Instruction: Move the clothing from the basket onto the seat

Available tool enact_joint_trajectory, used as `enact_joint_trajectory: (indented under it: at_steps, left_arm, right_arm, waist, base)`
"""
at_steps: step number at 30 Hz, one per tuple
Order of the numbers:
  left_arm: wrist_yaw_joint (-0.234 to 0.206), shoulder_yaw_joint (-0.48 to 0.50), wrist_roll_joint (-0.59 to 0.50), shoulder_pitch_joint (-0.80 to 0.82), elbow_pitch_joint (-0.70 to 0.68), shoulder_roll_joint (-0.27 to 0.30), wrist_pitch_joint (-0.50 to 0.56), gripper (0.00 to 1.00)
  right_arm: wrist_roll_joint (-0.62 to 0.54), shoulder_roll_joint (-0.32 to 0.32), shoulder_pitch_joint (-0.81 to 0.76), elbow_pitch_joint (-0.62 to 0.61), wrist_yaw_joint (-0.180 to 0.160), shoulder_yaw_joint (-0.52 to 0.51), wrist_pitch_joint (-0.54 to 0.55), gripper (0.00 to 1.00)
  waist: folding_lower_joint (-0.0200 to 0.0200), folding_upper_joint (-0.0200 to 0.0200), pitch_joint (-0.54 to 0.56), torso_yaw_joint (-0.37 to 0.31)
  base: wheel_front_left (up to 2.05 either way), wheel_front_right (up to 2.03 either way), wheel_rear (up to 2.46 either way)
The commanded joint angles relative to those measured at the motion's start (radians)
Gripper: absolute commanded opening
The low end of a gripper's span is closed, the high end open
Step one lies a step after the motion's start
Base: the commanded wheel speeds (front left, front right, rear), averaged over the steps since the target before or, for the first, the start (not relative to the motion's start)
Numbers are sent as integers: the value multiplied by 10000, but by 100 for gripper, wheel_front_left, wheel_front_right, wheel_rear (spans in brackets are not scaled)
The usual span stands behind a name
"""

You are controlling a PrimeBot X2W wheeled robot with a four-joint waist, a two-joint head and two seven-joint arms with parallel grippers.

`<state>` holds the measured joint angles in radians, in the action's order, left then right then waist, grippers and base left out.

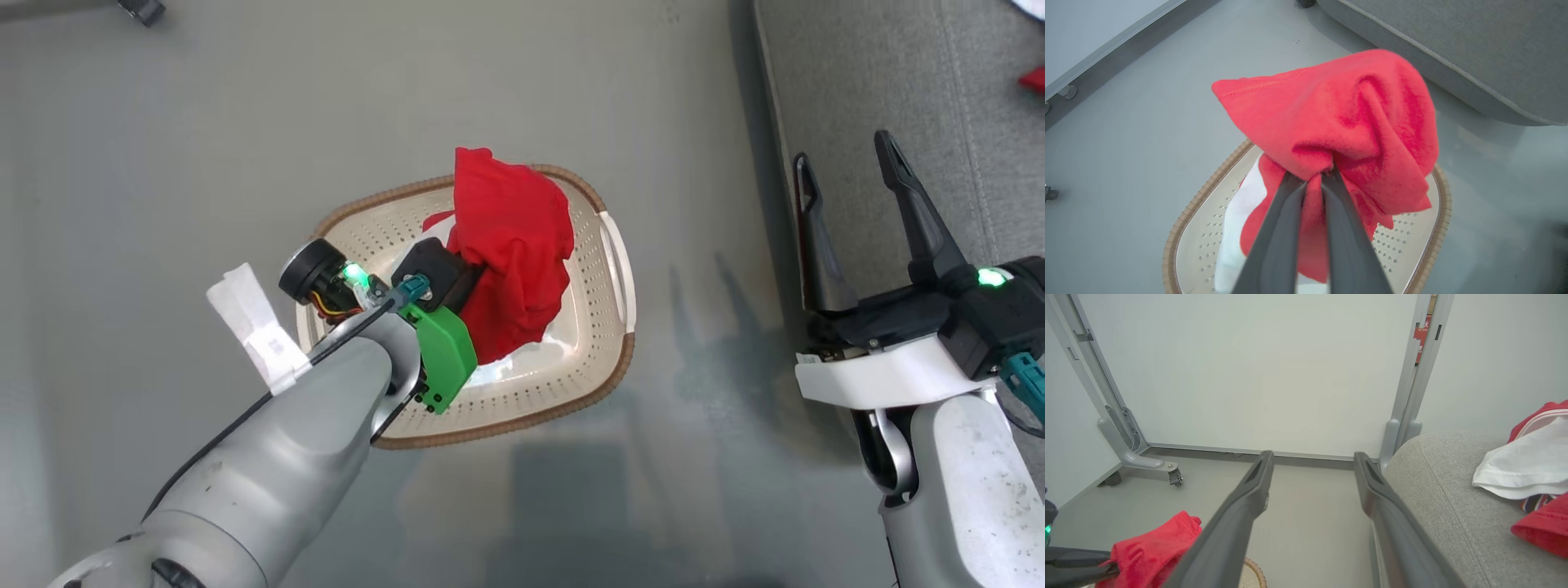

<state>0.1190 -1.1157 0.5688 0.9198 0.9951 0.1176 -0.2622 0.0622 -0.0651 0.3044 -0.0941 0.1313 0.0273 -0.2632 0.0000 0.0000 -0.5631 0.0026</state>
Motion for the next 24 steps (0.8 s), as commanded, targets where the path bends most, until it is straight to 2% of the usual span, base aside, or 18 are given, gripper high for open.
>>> enact_joint_trajectory:
  at_steps: [1, 15, 24]
  left_arm:
    - [-76, 341, 80, -305, -307, 115, -33, 0]
    - [-179, 2968, -1307, -1925, -3622, 588, -35, 0]
    - [-22, 4198, -2103, -2862, -5903, 374, -36, 0]
  right_arm:
    - [66, -22, -210, 52, -9, -28, -23, 100]
    - [273, 104, -868, 298, -9, -5, -23, 100]
    - [368, 133, -1315, 373, -9, -89, -23, 100]
  waist:
    - [0, 0, 1011, 400]
    - [0, 0, 2494, 625]
    - [0, 0, 3195, 674]
  base:
    - [0, 0, 0]
    - [0, 0, 0]
    - [0, 0, 0]
